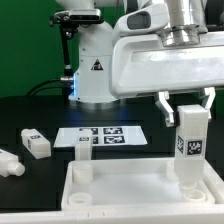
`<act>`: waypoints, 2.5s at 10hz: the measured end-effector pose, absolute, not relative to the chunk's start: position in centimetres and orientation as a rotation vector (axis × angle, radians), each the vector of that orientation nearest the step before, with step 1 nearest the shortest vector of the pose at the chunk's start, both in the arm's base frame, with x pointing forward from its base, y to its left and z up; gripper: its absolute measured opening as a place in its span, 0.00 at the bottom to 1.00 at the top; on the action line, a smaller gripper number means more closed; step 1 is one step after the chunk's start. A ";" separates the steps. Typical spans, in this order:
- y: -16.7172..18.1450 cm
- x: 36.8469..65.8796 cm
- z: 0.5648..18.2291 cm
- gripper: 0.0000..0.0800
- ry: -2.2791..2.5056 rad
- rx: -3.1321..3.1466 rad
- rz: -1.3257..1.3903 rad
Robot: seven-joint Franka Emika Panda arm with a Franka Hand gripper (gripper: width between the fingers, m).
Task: Assemble desk
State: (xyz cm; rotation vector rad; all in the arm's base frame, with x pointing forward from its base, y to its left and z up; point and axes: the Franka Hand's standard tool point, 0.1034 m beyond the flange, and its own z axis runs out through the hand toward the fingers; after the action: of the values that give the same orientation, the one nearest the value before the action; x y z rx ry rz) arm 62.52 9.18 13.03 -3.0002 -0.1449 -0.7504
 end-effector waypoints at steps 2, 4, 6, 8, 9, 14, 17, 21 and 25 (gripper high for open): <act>9.6 63.0 13.0 0.36 -0.149 -2.992 -0.774; 10.0 62.9 12.4 0.36 -0.156 -2.995 -0.761; 10.0 62.6 12.0 0.36 -0.160 -2.998 -0.750; 10.2 62.6 11.6 0.36 -0.159 -2.993 -0.786; 10.6 62.8 11.6 0.36 -0.165 -2.983 -0.829; 10.8 62.9 11.6 0.47 -0.171 -2.976 -0.859; 10.9 63.2 11.8 0.78 -0.170 -2.985 -0.802; 11.5 64.3 11.9 0.81 -0.162 -3.020 -0.494; 11.2 63.3 12.1 0.81 -0.174 -3.043 -0.116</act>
Offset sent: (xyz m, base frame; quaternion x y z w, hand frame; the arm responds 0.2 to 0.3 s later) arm 0.0033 0.0101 -0.0087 0.0019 0.0068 0.0135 0.9999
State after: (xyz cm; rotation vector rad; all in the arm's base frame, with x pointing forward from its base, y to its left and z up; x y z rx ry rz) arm 63.34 11.21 12.14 -3.0433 -0.1743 -0.1162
